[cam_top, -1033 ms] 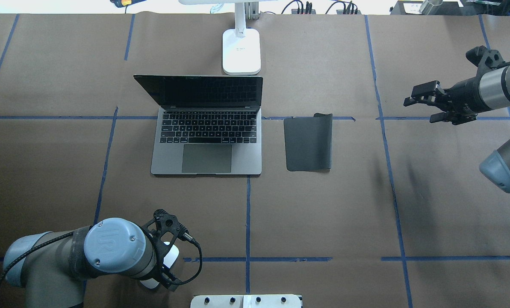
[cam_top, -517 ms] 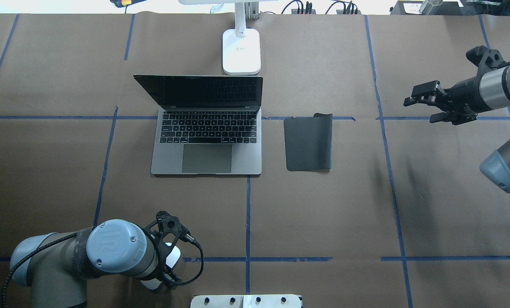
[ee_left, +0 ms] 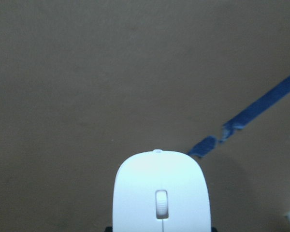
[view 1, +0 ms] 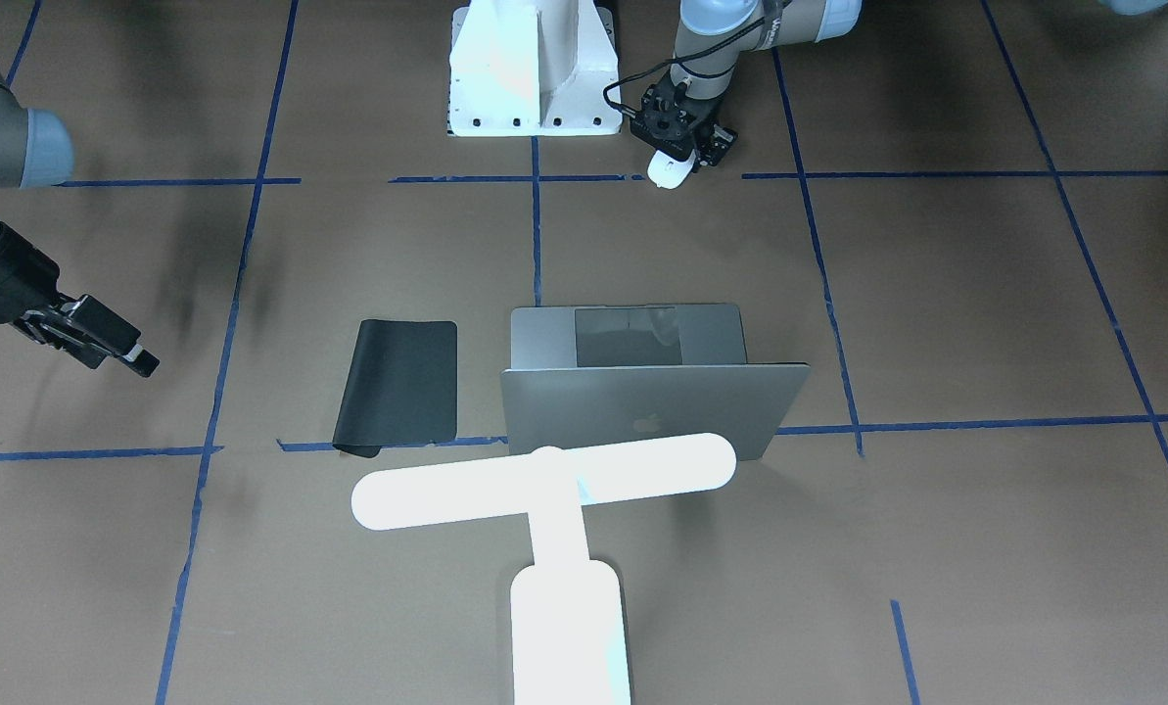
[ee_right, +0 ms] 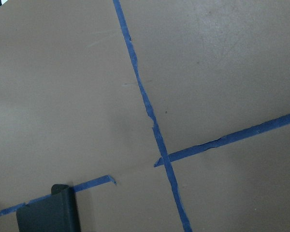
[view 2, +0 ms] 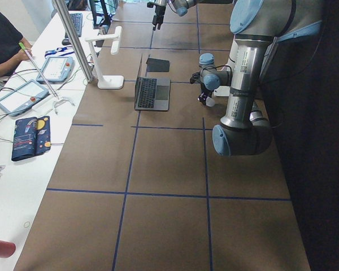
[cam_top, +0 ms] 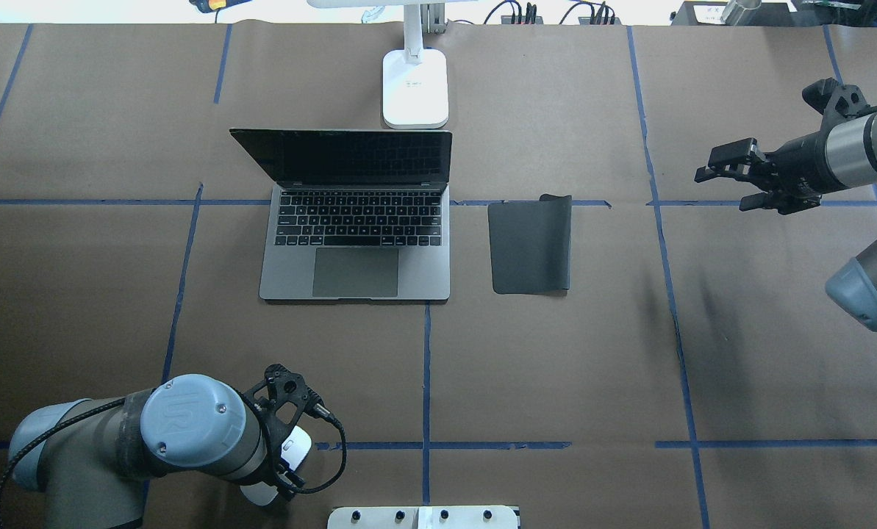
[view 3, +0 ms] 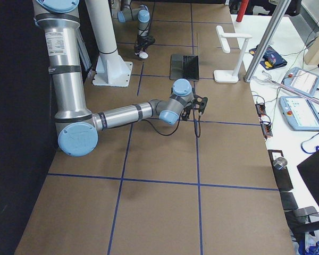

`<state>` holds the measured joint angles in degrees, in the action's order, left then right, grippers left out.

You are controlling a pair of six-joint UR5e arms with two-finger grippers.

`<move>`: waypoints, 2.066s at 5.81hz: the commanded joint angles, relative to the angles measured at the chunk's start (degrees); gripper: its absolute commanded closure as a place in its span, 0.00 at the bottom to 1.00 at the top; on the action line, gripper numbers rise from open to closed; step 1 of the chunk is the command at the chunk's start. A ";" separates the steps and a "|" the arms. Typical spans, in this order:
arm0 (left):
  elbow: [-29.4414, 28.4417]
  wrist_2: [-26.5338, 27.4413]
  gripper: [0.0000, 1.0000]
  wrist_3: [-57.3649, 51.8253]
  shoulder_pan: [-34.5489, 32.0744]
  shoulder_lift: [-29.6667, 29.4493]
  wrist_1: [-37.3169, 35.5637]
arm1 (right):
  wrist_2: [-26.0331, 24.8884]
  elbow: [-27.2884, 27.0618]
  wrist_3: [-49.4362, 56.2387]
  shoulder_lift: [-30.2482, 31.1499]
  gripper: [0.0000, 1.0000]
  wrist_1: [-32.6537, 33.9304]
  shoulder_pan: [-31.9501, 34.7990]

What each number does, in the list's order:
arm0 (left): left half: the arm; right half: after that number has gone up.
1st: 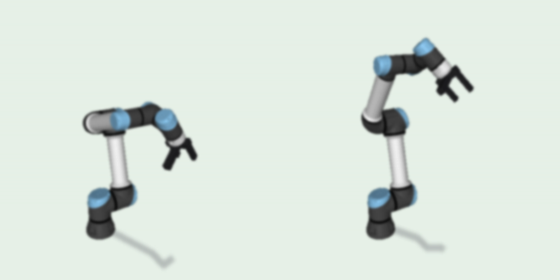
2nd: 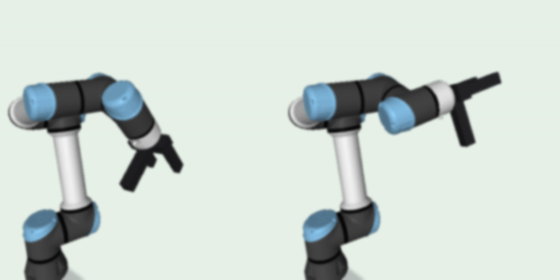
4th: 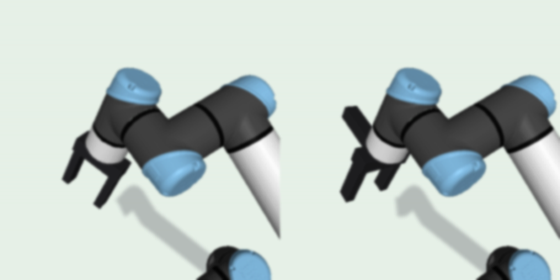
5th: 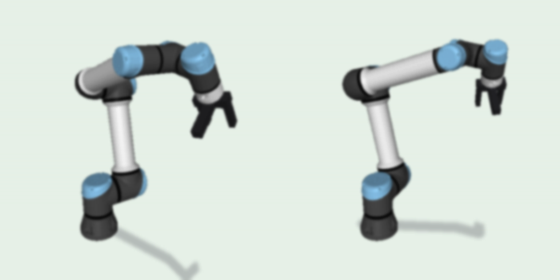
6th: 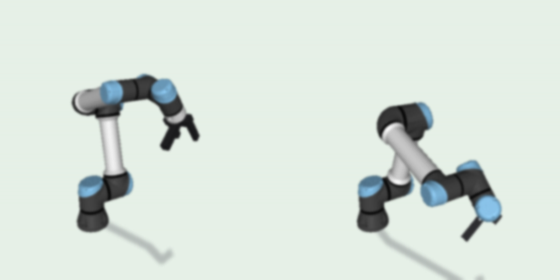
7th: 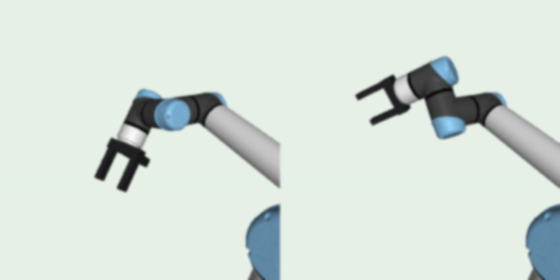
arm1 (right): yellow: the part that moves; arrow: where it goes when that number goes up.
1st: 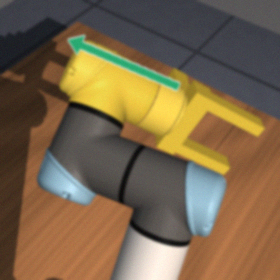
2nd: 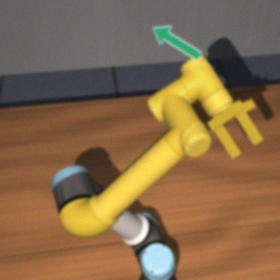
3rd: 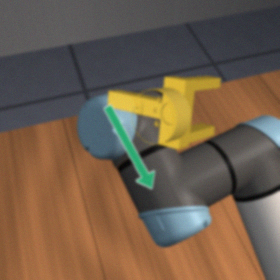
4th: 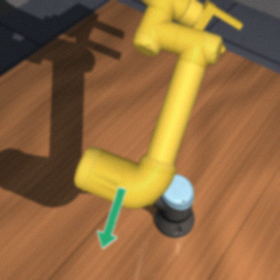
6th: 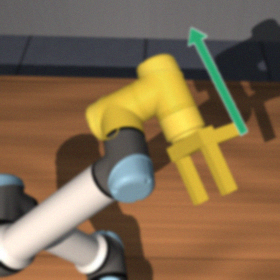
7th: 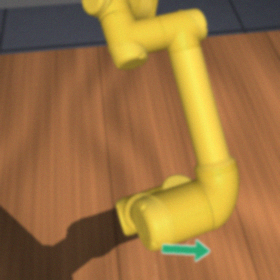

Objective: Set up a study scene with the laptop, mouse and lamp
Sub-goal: 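Carry the mouse with the left gripper and lower it onto the mousepad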

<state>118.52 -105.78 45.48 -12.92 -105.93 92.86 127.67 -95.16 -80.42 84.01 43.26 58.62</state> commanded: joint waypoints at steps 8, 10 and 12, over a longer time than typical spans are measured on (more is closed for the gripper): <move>-54.53 9.34 1.00 26.76 -8.52 -48.45 21.71 | 4.16 -0.29 0.00 2.21 0.00 0.07 3.61; -63.48 11.29 1.00 28.52 -8.61 -52.62 25.44 | 4.16 -0.29 0.00 2.12 0.00 -0.02 3.52; -67.09 12.96 0.94 28.52 -8.79 -53.15 27.98 | 4.16 -0.81 0.00 2.39 0.00 -0.02 3.52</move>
<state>52.81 -93.28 73.95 -21.63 -158.77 119.80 131.84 -95.74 -80.42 86.30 43.24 62.14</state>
